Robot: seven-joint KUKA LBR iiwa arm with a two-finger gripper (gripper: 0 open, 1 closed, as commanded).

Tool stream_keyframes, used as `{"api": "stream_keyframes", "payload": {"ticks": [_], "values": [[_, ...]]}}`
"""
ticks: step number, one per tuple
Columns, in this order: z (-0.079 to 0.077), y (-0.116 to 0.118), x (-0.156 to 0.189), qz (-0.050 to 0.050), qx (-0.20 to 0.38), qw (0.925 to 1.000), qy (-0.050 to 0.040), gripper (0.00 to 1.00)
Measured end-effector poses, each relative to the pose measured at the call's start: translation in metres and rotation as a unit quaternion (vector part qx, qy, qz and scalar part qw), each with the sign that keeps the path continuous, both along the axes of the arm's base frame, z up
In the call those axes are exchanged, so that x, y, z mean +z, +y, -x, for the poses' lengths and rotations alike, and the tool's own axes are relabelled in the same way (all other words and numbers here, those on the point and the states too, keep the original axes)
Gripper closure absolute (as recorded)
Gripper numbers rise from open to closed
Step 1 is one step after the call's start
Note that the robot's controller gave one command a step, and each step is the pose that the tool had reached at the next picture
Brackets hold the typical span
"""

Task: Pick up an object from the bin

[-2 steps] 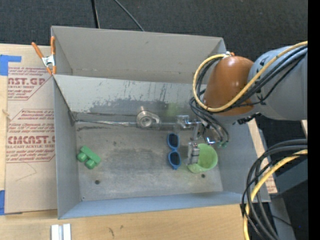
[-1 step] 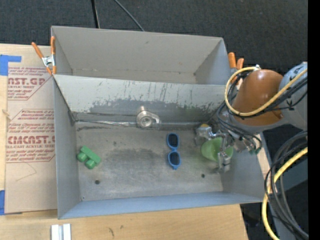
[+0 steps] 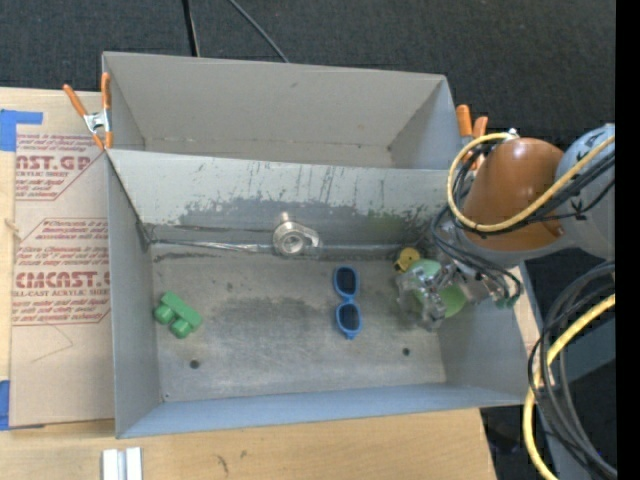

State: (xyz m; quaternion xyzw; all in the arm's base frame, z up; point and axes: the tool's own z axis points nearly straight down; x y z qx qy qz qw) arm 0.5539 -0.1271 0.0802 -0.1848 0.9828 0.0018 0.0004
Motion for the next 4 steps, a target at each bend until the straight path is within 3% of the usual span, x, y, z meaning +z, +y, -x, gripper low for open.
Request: {"api": "stream_keyframes", "payload": {"ticks": [1, 2, 3, 4], "values": [[0.019, -0.01, 0.172, 0.003, 0.04, 0.9992, -0.0056, 1.0], [0.02, -0.009, 0.167, 0.001, 0.04, 0.9992, -0.0017, 0.0], [0.057, 0.021, 0.002, 0.004, 0.068, 0.9977, 0.0078, 0.0], [0.053, 0.019, 0.007, 0.006, 0.066, 0.9978, -0.0006, 1.0]]}}
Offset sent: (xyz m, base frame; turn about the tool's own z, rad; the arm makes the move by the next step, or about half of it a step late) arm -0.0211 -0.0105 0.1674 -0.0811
